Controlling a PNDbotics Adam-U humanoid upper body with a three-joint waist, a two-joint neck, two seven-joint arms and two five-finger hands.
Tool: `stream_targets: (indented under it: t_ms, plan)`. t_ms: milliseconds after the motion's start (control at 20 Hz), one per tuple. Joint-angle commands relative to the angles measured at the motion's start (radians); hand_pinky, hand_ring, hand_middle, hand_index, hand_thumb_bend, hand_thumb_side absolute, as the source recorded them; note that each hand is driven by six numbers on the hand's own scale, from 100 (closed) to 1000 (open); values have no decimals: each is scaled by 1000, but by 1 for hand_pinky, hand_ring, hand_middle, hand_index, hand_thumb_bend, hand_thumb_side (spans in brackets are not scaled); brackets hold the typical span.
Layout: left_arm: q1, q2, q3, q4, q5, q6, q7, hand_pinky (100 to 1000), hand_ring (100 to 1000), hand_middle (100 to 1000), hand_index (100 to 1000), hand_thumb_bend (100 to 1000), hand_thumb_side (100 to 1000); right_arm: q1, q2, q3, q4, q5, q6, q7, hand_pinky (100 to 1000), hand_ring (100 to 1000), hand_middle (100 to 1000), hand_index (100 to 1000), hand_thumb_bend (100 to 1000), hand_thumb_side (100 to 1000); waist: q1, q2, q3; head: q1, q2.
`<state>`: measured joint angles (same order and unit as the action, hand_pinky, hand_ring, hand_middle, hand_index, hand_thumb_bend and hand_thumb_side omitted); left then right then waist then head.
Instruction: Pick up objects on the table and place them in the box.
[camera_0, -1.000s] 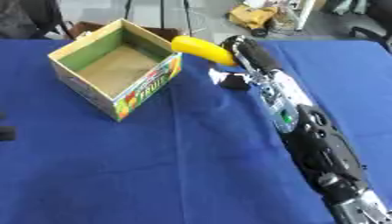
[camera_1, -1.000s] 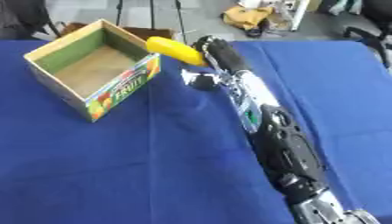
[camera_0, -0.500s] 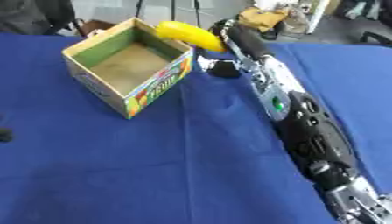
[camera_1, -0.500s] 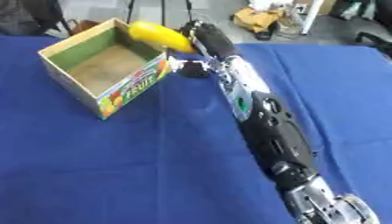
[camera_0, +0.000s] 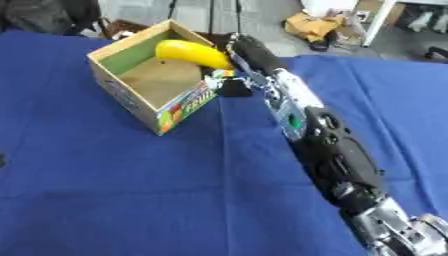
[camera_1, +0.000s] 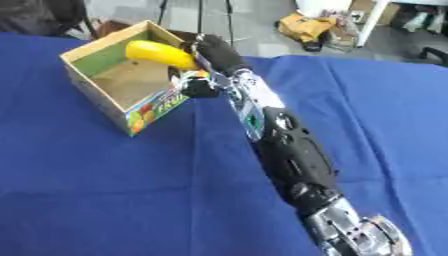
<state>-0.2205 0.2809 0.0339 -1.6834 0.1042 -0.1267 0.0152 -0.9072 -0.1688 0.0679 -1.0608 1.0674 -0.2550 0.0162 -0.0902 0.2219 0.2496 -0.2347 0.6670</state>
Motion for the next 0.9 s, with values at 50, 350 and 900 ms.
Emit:
stream_targets:
  t_ms: [50, 350, 900]
  plan:
    - [-23, 15, -8, -23, 2, -1, -7, 624, 591, 660, 728, 455, 915, -32, -5, -10, 16, 21, -4, -4, 561, 487, 530, 629, 100, 481, 4, -9, 19, -15, -15]
    - [-37, 16, -14, -26, 5, 1, -15, 624, 590, 660, 728, 455, 915, -43, -1, -15, 60, 48, -14, -7, 581, 509, 554, 659, 100, 496, -5, 1, 71, -33, -25]
    - [-40, 17, -16, -26, 6, 1, -19, 624, 590, 660, 728, 456, 916, -44, -1, -14, 97, 76, -64, 35, 724, 729, 773, 802, 100, 649, -8, 5, 84, -39, -29]
